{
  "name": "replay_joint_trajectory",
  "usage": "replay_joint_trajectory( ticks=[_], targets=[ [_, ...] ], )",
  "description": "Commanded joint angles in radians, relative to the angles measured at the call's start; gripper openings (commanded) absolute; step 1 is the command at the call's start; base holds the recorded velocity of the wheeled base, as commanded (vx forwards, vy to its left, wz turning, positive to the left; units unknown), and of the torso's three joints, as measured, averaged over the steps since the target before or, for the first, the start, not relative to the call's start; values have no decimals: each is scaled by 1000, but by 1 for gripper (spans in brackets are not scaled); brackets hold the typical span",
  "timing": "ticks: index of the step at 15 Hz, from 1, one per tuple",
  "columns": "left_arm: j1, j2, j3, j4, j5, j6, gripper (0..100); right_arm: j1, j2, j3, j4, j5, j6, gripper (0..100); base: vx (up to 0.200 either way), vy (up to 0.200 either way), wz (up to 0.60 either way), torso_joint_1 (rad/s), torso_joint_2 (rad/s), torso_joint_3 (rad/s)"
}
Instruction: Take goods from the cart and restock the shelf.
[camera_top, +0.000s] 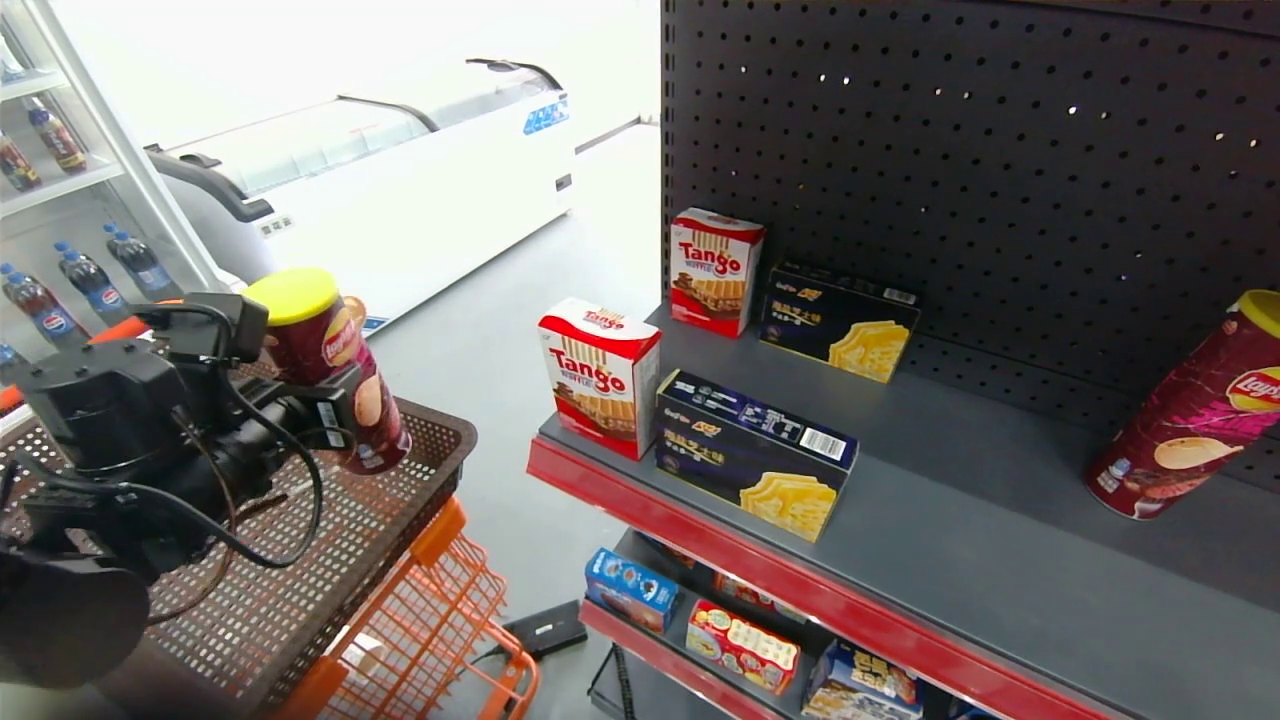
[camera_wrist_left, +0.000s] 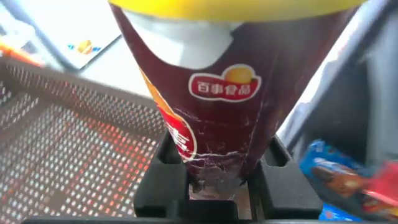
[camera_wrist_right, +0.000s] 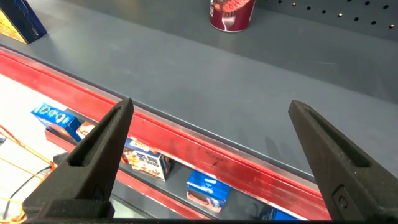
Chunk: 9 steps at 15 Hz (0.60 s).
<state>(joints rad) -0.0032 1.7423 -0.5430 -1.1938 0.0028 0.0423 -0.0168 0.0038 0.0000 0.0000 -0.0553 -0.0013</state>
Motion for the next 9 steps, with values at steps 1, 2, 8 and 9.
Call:
replay_joint_trajectory(
  ticks=[1, 2, 8, 9],
  targets=[
    [-49, -188, 26, 28, -17, 1, 0, 0, 1, 0, 0, 0, 0, 100, 0, 0, 0, 0, 0, 0],
    [-80, -239, 21, 53, -17, 1, 0, 0, 1, 0, 0, 0, 0, 100, 0, 0, 0, 0, 0, 0],
    [-219, -383, 147, 207, -104, -4, 0, 0, 1, 0, 0, 0, 0, 100, 0, 0, 0, 0, 0, 0],
    [-230, -383, 144, 200, -125, -1, 0, 0, 1, 0, 0, 0, 0, 100, 0, 0, 0, 0, 0, 0]
  ],
)
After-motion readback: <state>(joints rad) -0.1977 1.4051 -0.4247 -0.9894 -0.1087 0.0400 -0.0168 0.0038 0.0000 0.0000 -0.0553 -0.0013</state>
